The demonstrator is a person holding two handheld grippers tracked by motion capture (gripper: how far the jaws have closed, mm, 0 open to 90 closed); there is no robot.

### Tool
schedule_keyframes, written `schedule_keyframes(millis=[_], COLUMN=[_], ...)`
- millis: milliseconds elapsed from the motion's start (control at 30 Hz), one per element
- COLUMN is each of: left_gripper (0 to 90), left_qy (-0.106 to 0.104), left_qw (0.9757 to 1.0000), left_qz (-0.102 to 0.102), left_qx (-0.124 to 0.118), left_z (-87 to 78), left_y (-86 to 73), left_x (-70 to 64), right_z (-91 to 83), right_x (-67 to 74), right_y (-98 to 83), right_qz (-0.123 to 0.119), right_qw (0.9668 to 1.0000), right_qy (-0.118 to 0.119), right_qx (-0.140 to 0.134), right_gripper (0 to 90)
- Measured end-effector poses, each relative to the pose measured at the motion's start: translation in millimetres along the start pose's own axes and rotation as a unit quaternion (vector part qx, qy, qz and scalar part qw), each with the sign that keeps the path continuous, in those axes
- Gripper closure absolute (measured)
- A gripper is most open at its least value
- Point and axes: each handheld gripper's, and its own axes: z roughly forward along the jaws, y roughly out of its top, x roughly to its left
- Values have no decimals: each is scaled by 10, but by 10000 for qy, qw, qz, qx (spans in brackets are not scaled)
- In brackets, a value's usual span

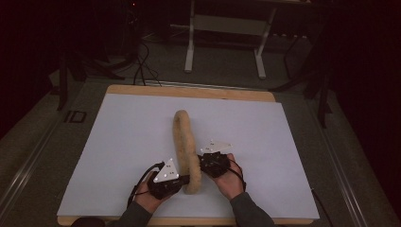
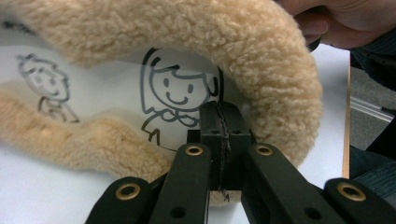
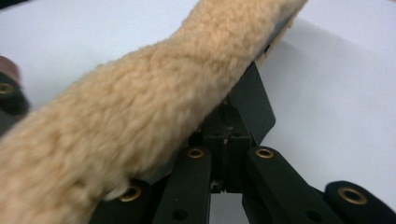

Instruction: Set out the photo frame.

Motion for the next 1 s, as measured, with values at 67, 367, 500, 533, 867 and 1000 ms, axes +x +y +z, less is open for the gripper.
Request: schedule_keyframes(millis=[67, 367, 500, 533, 867, 1000], left_gripper=[900, 900, 900, 900, 796, 759], left_qy=[3, 38, 47, 48, 14, -4], left_qw=[10000, 10000, 10000, 10000, 10000, 9999], left_qz=[-3, 23, 52, 60, -65, -164], left_qx=[-5, -20, -9, -5, -19, -32], left_z=[-1, 11, 17, 17, -26, -49], left_y=[0, 7, 14, 14, 23, 24], left_x=[0, -5, -7, -6, 46, 80], right_z=[1, -30, -47, -52, -115, -161], right_x=[-5, -2, -7, -2, 28, 23], right_y=[-6, -5, -8, -5, 30, 35], right_qz=[56, -101, -98, -105, -162, -140], right_qw=[9999, 9995, 9995, 9996, 9993, 9991], right_qy=[94, 286, 279, 261, 121, 75], right_qx=[-19, 66, 72, 86, 312, 396], right_gripper=[900, 900, 900, 900, 813, 780])
